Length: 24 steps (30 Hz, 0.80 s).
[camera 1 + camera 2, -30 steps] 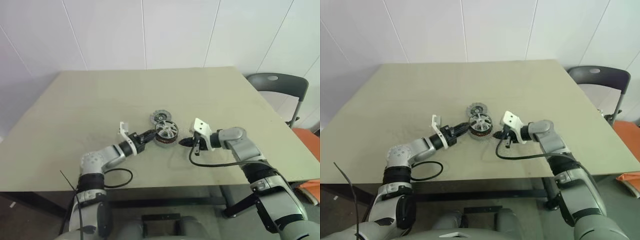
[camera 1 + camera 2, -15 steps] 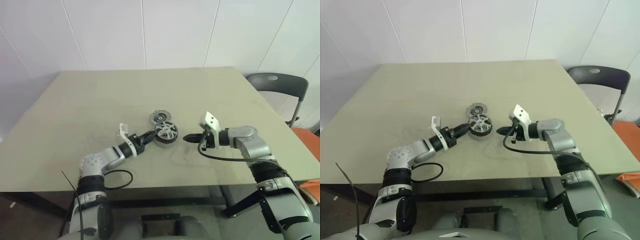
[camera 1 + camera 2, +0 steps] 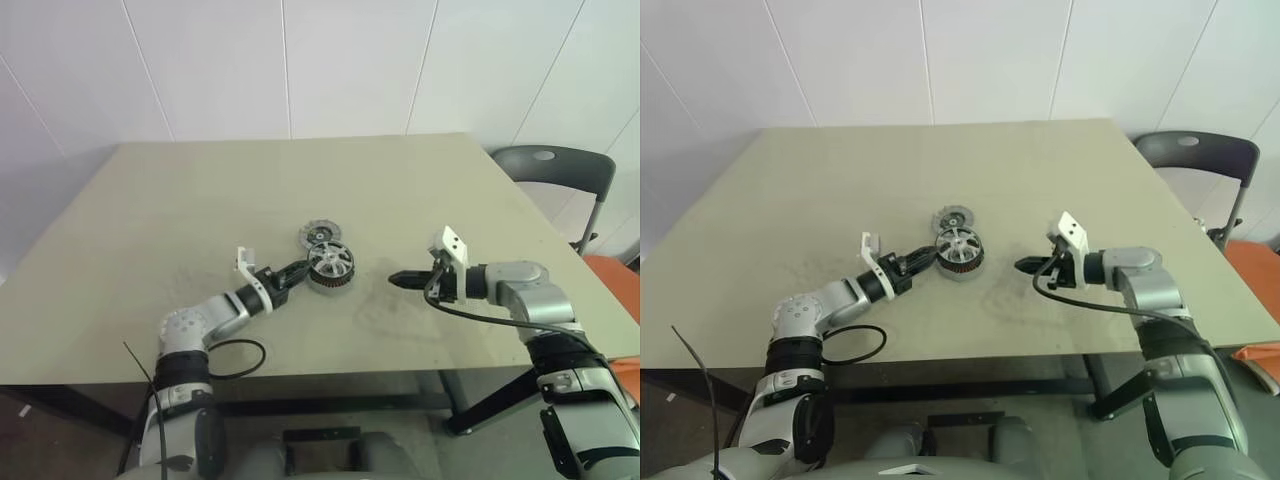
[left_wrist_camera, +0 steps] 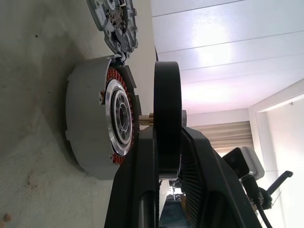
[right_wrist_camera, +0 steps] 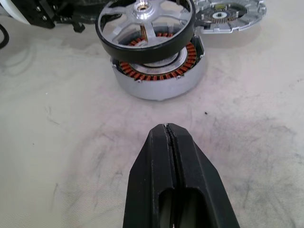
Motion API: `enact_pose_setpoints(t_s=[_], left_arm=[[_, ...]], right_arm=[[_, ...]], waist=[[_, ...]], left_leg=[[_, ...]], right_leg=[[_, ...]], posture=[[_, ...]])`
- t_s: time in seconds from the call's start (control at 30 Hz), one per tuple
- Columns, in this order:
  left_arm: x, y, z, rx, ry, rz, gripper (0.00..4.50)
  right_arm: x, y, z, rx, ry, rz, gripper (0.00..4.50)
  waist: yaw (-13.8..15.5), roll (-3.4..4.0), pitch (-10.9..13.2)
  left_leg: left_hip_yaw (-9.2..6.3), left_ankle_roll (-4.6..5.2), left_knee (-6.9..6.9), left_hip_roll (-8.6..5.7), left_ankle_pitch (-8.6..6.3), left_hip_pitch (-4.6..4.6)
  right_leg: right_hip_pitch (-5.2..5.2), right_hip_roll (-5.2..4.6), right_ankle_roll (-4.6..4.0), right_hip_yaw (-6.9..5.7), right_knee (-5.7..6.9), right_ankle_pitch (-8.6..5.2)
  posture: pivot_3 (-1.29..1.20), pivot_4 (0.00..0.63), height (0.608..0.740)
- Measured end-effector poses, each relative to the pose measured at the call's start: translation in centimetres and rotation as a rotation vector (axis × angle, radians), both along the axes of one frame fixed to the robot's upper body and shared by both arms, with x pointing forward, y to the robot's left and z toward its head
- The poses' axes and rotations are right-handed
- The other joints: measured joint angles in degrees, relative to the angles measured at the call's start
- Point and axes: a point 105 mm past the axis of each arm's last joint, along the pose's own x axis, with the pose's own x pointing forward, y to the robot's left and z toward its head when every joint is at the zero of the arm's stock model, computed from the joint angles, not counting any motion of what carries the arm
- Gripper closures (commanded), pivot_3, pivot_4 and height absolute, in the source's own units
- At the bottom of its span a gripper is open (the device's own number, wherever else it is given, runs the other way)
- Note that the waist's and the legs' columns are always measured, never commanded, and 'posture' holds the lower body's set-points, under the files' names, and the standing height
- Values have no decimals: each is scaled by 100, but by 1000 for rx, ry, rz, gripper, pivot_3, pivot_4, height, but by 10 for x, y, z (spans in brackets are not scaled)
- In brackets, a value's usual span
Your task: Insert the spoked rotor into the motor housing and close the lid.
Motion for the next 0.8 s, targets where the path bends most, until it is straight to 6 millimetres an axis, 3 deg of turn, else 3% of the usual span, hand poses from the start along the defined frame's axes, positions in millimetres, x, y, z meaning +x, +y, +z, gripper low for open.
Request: enact_pose_setpoints(t_s=[0.73,0.8], left_arm=[[1,-1,-5,1,3,0,4117],[1,-1,-5,7,5,-2,3391]], right_arm=[[0,2,1,-2,-10,-24,4500],[0,2,1,-3,-11,-26,4500]], waist=[[-1,0,0],[-1,0,0]], left_leg=[[1,0,-1,0,0,0],[1,0,-1,0,0,0]], right_leg=[[-1,-1,2,1,0,-1],[-1,-1,2,1,0,-1]], posture=[[0,0,740],[0,0,740]])
